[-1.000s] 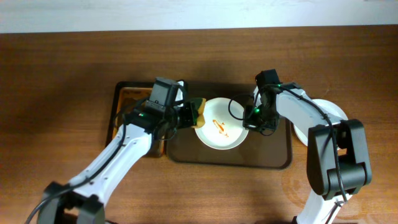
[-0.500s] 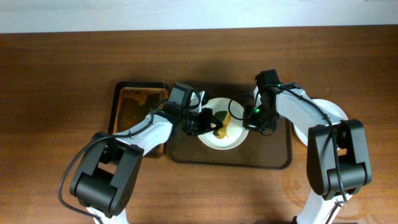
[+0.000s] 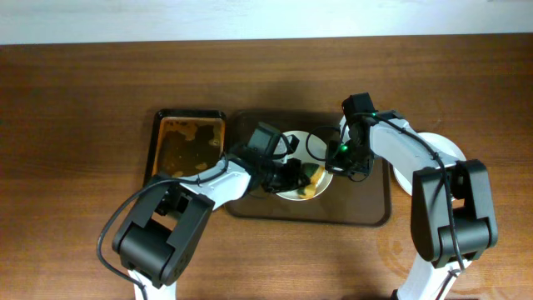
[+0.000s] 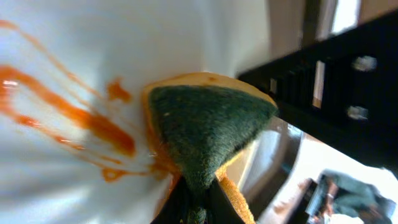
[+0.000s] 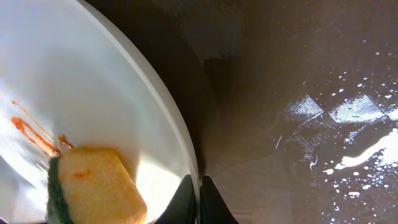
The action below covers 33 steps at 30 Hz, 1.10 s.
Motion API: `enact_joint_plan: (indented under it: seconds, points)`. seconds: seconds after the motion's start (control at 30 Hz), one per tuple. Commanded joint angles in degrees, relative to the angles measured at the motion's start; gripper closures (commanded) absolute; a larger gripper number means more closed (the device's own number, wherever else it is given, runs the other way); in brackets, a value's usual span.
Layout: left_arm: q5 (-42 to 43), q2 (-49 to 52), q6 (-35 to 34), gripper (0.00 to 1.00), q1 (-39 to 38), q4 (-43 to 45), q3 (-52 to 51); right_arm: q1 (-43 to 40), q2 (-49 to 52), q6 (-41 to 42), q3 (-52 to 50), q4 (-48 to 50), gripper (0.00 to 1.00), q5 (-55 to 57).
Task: Clean dirty plates on tray and stack at the side
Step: 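Scrub the held last plate with the sponge in the left gripper, then carry the last plate right and stack it on the pile with the right gripper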
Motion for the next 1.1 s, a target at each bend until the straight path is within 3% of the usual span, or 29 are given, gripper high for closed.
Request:
enact_joint_plan:
  seconds: [0.0, 0.13, 0.3, 0.4, 0.57, 0.73, 0.83, 0.97, 1.03, 1.07]
  points:
    - [-13.9, 0.8, -0.5, 1.0, 0.0, -2.0, 0.0, 0.4, 0.4, 0.5, -0.4, -0.4, 0.96, 0.1]
    - [-21.4, 0.8, -0.5, 1.0, 2.0, -3.6, 0.0, 0.4, 0.4, 0.5, -0.4, -0.6, 0.96, 0.1]
    - [-21.8, -0.3, 0.7, 1.0, 6.6, -4.9, 0.0, 0.4, 0.4, 0.5, -0.4, -0.9, 0.96, 0.2]
    - [-21.6, -2.6, 5.3, 1.0, 7.0, -5.8, 0.0, 0.4, 0.4, 0.5, -0.4, -1.2, 0.96, 0.2]
    - [-25.6, -14.8, 12.0, 1.0, 7.0, -13.2, 0.0, 0.3, 0.4, 0.5, -0.4, -1.8, 0.96, 0.4]
    - [-35.3, -26.0, 12.0, 1.0, 7.0, -20.2, 0.0, 0.3, 0.4, 0.4, -0.3, -1.4, 0.96, 0.4]
    - [-41.9, -27.5, 12.0, 1.0, 7.8, -24.2, 0.0, 0.3, -0.7, -1.5, 0.8, -1.1, 0.96, 1.0]
    - [-35.1, -27.4, 12.9, 1.0, 15.1, -27.3, 0.0, 0.3, -7.1, -2.8, 2.0, -2.4, 0.96, 7.3]
    - [-28.6, -26.8, 16.2, 1.0, 20.4, -27.3, 0.0, 0.3, -10.5, -3.8, 2.0, -2.8, 0.96, 11.6]
    - [-21.7, -25.9, 21.0, 1.0, 24.7, -27.3, 0.0, 0.4, -13.5, -5.2, 2.0, -3.1, 0.96, 14.6]
